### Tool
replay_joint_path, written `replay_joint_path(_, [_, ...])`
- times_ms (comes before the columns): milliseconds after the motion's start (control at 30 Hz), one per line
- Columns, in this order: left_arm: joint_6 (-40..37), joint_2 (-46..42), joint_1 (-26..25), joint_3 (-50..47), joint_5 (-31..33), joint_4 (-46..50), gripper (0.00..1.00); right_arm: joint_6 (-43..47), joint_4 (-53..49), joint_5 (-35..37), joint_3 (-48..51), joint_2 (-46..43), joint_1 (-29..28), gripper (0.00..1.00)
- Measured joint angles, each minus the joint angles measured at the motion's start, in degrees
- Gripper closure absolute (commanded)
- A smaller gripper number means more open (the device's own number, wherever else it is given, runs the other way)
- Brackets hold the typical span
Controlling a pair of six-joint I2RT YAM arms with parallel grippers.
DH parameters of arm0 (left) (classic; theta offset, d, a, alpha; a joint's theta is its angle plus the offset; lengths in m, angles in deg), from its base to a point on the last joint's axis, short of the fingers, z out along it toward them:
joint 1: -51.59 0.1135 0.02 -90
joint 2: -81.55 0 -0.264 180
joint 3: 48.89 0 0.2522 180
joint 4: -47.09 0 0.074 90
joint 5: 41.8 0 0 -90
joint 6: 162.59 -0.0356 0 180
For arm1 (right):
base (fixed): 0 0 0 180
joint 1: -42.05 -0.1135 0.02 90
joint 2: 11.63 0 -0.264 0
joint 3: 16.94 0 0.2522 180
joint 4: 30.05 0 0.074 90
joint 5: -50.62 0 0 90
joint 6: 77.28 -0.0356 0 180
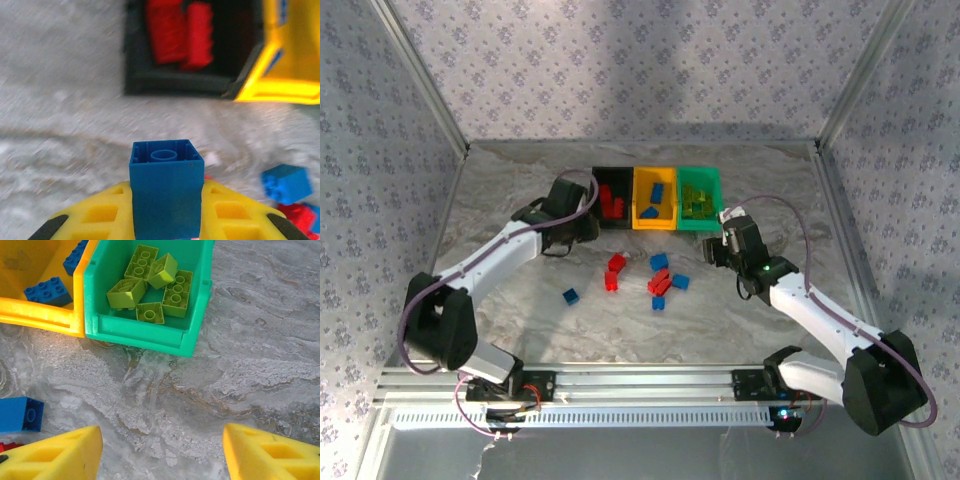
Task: Sort the legos into containers by color
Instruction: Place the lego in the container.
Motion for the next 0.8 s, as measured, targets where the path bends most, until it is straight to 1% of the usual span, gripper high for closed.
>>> replay_joint_path(100, [-0.3, 5.8, -3.0, 8.6, 0.5, 0.1, 0.82, -0.3, 0.5, -0.3, 0.6, -0.3, 0.0, 0.33])
replay_joint_path(167, [-0.9, 11.1, -4.4, 15.4, 0.6, 0.2, 0.81, -0.3, 0.7, -0.5, 1.1, -0.6, 0.0, 0.33])
replay_joint_path(300, [-2.8, 22.4, -6.3, 29.6, 0.8, 2.0, 0.79, -0.5, 1.4, -0.5, 2.5, -1.5, 0.1, 0.33])
replay_joint_path(433, [-5.6, 34.8, -7.5, 46.2, 1.6, 6.0, 0.78, -0.9, 1.5, -0.5, 3.6, -2.6, 0.1, 0.33])
replay_joint_path(500, [-6.6, 39.7, -7.8, 53.1, 2.2, 8.2, 0.76, -1.0, 1.5, -0.5, 3.8, -3.3, 0.1, 0.33])
replay_joint_path(533, [-7.1, 42.3, -7.9, 56.8, 2.6, 9.8, 0.7, -1.2, 1.5, -0.5, 3.9, -3.8, 0.1, 0.33])
replay_joint_path(567, [-7.4, 44.3, -8.1, 59.7, 2.8, 11.1, 0.47, -1.2, 1.6, -0.5, 4.0, -4.2, 0.2, 0.33])
replay_joint_path(600, [-7.7, 46.0, -8.2, 62.0, 2.9, 12.4, 0.33, -1.2, 1.6, -0.5, 4.1, -4.5, 0.3, 0.33])
replay_joint_path(633, [-8.1, 47.4, -8.3, 63.8, 2.8, 13.5, 0.22, -1.2, 1.7, -0.5, 4.1, -4.6, 0.4, 0.33])
replay_joint_path(667, [-8.6, 48.1, -8.5, 64.4, 2.8, 14.2, 0.16, -1.3, 1.7, -0.5, 4.1, -4.6, 0.5, 0.33])
replay_joint_path(700, [-9.0, 48.2, -8.6, 64.5, 2.8, 14.9, 0.12, -1.3, 1.7, -0.5, 4.1, -4.6, 0.5, 0.33])
replay_joint_path(800, [-10.4, 47.8, -9.2, 63.3, 3.3, 15.6, 0.11, -1.4, 2.2, -0.5, 4.3, -4.6, 0.5, 0.33])
